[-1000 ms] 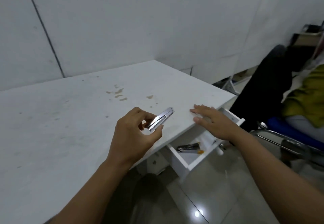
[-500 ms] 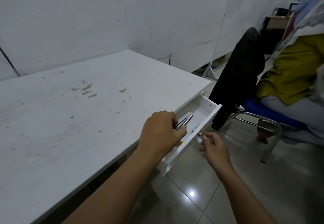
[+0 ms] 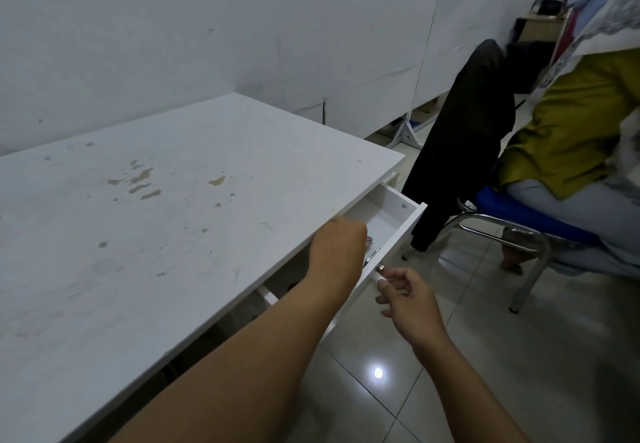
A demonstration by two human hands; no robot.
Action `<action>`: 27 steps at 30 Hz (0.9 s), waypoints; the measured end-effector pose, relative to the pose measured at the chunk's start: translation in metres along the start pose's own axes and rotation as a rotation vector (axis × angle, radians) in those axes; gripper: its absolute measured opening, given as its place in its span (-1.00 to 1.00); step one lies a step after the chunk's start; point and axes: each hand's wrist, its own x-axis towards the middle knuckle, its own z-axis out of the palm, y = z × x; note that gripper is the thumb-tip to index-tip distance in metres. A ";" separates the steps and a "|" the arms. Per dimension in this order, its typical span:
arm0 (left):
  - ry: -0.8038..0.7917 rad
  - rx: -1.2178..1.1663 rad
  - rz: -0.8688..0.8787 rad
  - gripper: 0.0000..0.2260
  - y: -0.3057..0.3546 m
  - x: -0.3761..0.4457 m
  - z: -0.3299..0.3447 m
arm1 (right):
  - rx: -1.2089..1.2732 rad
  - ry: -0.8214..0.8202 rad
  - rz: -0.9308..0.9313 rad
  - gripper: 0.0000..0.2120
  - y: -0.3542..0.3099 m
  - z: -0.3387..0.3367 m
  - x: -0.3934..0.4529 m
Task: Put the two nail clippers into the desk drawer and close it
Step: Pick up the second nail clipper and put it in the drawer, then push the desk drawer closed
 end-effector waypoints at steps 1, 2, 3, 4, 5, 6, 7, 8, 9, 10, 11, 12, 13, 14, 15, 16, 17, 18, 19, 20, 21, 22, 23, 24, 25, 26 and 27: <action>-0.013 0.008 -0.009 -0.90 0.000 0.001 0.001 | 0.001 -0.001 -0.002 -0.94 0.000 0.000 0.000; -0.036 0.009 -0.019 -0.87 0.001 0.003 0.002 | 0.003 0.000 -0.004 -0.94 0.001 0.000 0.001; -0.055 0.004 -0.029 -0.82 0.000 0.003 0.002 | 0.007 0.001 -0.009 -0.95 0.001 0.000 0.001; -0.066 -0.005 -0.039 -0.79 0.000 0.004 0.001 | 0.011 0.003 -0.014 -0.95 0.002 0.001 0.002; -0.075 -0.033 -0.049 -0.79 -0.001 0.003 -0.002 | 0.014 0.006 -0.018 -0.95 0.002 0.001 0.001; -0.084 -0.075 -0.057 -0.82 -0.001 0.001 -0.007 | 0.019 0.011 -0.022 -0.95 0.002 0.002 0.002; -0.084 -0.129 -0.056 -0.85 -0.001 -0.002 -0.013 | 0.027 0.016 -0.025 -0.95 0.002 0.002 0.001; -0.069 -0.169 -0.051 -0.86 -0.002 -0.007 -0.021 | 0.036 0.020 -0.027 -0.95 0.002 0.002 0.001; -0.039 -0.192 -0.040 -0.84 -0.003 -0.013 -0.031 | 0.045 0.024 -0.025 -0.96 0.002 0.003 0.001; 0.017 -0.216 -0.027 -0.81 -0.005 -0.019 -0.041 | 0.054 0.027 -0.022 -0.96 0.003 0.003 0.000; 0.087 -0.255 -0.018 -0.79 -0.009 -0.026 -0.052 | 0.063 0.029 -0.017 -0.95 0.003 0.003 -0.001; 0.155 -0.306 -0.010 -0.78 -0.014 -0.031 -0.064 | 0.075 0.033 -0.014 -0.95 0.004 0.003 -0.001; 0.214 -0.358 -0.008 -0.78 -0.021 -0.037 -0.076 | 0.084 0.038 -0.013 -0.94 0.005 0.003 -0.002; 0.255 -0.385 -0.015 -0.78 -0.031 -0.042 -0.087 | 0.093 0.047 -0.016 -0.93 0.006 0.004 -0.003; 0.276 -0.383 -0.028 -0.78 -0.044 -0.045 -0.094 | 0.102 0.058 -0.019 -0.92 0.006 0.005 -0.004; 0.282 -0.358 -0.046 -0.76 -0.060 -0.049 -0.100 | 0.105 0.069 -0.026 -0.91 0.006 0.007 -0.005; 0.265 -0.330 -0.069 -0.74 -0.076 -0.052 -0.103 | 0.105 0.083 -0.038 -0.92 0.007 0.009 -0.007; 0.232 -0.305 -0.098 -0.71 -0.093 -0.055 -0.103 | 0.096 0.101 -0.056 -0.92 0.009 0.010 -0.009; 0.189 -0.288 -0.129 -0.67 -0.110 -0.061 -0.103 | 0.085 0.121 -0.077 -0.92 0.009 0.013 -0.011; 0.139 -0.279 -0.151 -0.64 -0.124 -0.068 -0.102 | 0.073 0.145 -0.097 -0.91 0.011 0.015 -0.012; 0.087 -0.282 -0.159 -0.61 -0.136 -0.075 -0.101 | 0.064 0.167 -0.111 -0.90 0.011 0.017 -0.013; 0.032 -0.286 -0.156 -0.58 -0.144 -0.081 -0.098 | 0.054 0.188 -0.118 -0.89 0.013 0.019 -0.014; -0.013 -0.283 -0.147 -0.57 -0.150 -0.088 -0.095 | 0.045 0.202 -0.119 -0.87 0.012 0.022 -0.015; -0.042 -0.279 -0.131 -0.57 -0.152 -0.091 -0.090 | 0.032 0.218 -0.117 -0.86 0.013 0.023 -0.015; -0.050 -0.279 -0.120 -0.57 -0.153 -0.093 -0.088 | 0.019 0.228 -0.116 -0.85 0.013 0.023 -0.016; -0.042 -0.280 -0.112 -0.57 -0.154 -0.094 -0.087 | 0.006 0.235 -0.122 -0.84 0.013 0.025 -0.016; -0.033 -0.279 -0.104 -0.58 -0.154 -0.094 -0.086 | -0.006 0.240 -0.127 -0.84 0.013 0.025 -0.016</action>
